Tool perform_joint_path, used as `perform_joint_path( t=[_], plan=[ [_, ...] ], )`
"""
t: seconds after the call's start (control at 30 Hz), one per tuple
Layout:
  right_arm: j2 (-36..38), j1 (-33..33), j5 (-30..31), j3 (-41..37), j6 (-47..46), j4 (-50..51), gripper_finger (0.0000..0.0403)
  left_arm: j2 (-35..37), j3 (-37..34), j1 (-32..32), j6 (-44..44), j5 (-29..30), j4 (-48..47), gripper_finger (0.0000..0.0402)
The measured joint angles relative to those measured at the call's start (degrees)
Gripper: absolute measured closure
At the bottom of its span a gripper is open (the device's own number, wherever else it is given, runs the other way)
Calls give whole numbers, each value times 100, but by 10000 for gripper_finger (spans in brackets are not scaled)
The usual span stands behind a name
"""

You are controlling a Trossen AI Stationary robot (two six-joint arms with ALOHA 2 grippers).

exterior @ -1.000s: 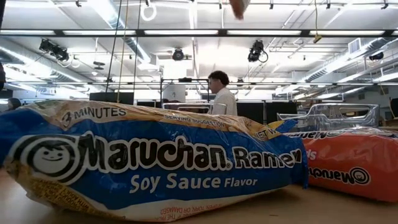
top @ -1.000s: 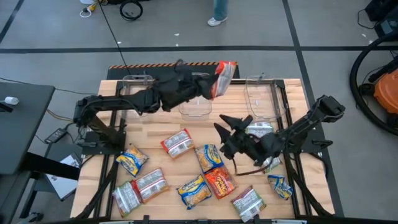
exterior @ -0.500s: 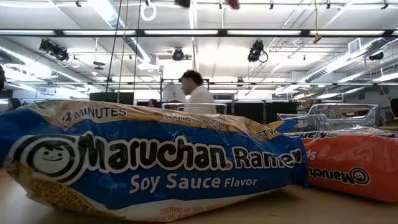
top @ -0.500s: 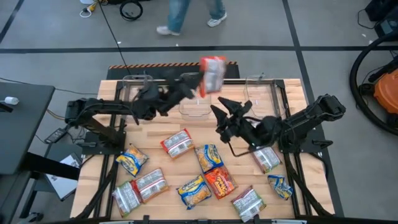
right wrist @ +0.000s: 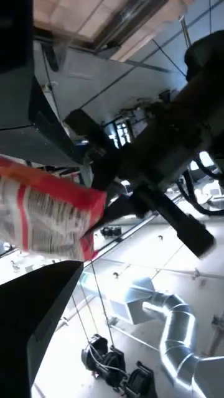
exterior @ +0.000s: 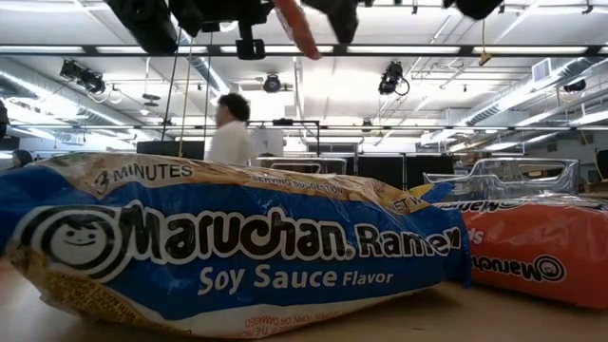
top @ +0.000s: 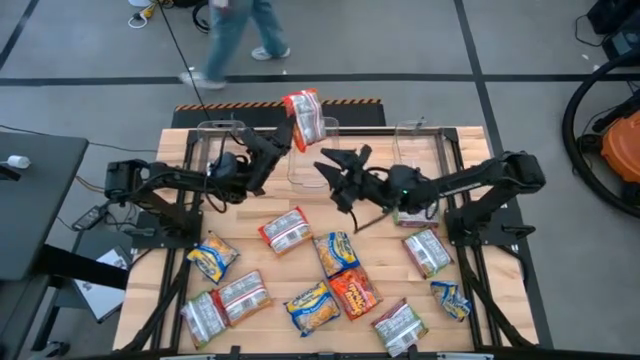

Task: Sort Maruchan noodles
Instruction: Put the orange noodle pack into the middle transparent bin

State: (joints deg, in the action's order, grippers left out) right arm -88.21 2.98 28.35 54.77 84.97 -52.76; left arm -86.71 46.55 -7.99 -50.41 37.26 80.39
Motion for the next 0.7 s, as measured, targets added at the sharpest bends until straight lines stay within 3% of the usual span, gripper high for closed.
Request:
perform_joint_path(
  t=[0.1,0.33,0.53,0.7],
  plan=[
    [-423,-191,-101,222,11,-325,138,-59,6,-2,-3,0,0,391],
    [-1355,-445,311,739,482,-1921,146,-51,6,-26,8,28,29,389],
    [-1722,-634,292,1098,471,-2003,149,-51,6,-22,3,-18,12,389],
    [-1774,-789,357,1177,-91,-1982,163,-51,8,-13,-58,-66,128,388]
  ],
)
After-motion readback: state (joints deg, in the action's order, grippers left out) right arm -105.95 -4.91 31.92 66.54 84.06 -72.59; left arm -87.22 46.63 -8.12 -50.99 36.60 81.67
